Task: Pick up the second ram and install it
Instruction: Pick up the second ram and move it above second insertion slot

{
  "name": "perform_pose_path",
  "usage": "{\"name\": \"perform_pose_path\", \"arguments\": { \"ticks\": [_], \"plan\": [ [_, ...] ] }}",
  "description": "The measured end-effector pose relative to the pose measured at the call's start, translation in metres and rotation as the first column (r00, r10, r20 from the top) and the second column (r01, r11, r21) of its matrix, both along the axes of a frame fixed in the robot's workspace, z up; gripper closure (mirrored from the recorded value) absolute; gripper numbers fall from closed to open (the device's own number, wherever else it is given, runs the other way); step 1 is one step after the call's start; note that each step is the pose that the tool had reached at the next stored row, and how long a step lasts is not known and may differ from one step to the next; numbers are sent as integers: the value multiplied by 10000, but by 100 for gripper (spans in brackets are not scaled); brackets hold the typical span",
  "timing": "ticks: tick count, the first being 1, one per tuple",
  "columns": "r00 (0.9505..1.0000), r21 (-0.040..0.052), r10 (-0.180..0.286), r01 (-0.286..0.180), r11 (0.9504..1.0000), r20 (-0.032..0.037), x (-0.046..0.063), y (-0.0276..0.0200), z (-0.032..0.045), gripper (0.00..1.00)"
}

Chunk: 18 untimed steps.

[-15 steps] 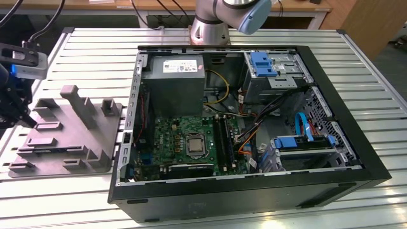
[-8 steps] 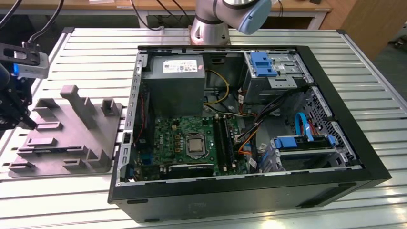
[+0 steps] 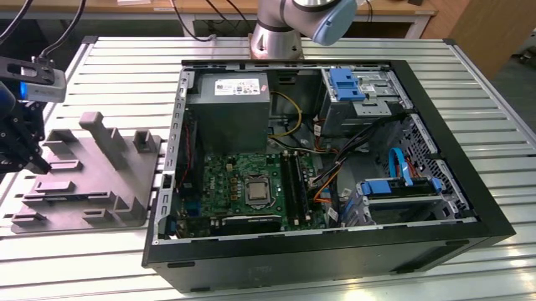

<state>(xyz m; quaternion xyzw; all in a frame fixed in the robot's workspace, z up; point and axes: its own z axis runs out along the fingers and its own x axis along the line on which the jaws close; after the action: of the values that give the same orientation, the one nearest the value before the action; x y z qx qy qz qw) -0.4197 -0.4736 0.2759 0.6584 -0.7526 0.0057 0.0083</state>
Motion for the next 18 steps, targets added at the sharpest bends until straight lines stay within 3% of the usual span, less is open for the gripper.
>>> {"name": "perform_pose_path", "arguments": {
  "ticks": [4, 5, 8, 9, 18],
  "plan": [
    [10000, 0, 36, -36, 10000, 34, 0, 0, 0, 90],
    [10000, 0, 35, -35, 10000, 76, -1, 1, -4, 90],
    [9993, -2, 36, -36, 10000, 375, -5, 0, -14, 90],
    [9990, -2, 35, -35, 10000, 446, -6, 0, -17, 90],
    [9984, -2, -352, 352, 9994, 452, -6, 0, -36, 90]
  ]
}}
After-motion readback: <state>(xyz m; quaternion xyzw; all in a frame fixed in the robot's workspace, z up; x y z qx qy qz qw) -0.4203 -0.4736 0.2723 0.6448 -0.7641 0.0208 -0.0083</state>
